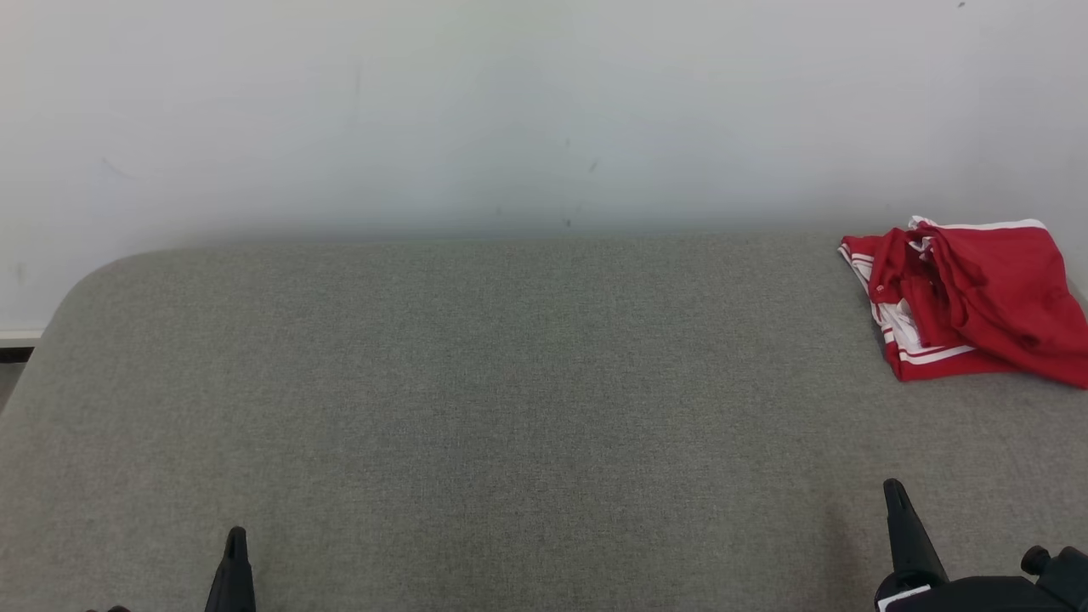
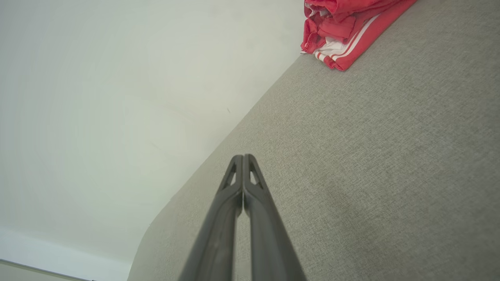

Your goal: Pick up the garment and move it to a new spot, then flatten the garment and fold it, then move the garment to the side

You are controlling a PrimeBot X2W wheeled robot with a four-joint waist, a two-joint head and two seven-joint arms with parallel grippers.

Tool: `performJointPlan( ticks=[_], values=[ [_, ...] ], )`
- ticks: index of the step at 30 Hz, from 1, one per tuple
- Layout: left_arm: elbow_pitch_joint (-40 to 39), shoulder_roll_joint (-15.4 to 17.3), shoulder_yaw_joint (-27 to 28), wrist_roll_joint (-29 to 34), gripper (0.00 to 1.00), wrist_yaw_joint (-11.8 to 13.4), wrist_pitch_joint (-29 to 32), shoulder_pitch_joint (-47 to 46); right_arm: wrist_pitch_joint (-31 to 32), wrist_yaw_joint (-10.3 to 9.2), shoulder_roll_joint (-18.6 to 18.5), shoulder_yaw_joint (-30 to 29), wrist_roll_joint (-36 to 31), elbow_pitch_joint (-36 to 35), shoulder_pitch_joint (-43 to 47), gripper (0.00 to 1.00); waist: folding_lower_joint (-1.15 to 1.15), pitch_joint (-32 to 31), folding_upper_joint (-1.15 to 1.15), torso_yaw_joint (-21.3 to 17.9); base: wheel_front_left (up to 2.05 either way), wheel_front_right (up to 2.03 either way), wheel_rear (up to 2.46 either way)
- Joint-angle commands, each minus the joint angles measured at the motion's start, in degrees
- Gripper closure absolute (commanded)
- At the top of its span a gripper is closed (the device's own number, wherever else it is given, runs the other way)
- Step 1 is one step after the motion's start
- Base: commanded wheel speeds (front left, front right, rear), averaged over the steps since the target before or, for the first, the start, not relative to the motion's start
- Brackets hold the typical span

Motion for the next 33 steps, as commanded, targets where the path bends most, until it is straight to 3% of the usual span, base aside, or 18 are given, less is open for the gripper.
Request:
performJointPlan(
  ticks=[1,33],
  values=[
    [-0.4,0.0,0.3,-1.8,1.00,-0.3,0.3,-1.5,0.4,-0.05,0.0,-0.3,1.7,-0.4,-1.2,1.00,0.00,0.0,-0.01,0.0,0.00,0.00,0.00],
    [0.5,-0.3,1.2,-21.4,1.00,-0.6,5.2,-4.4,3.9,-0.09,0.5,-1.9,19.7,1.3,-4.5,1.00,0.00,1.0,-0.01,0.0,0.00,0.00,0.00]
  ],
)
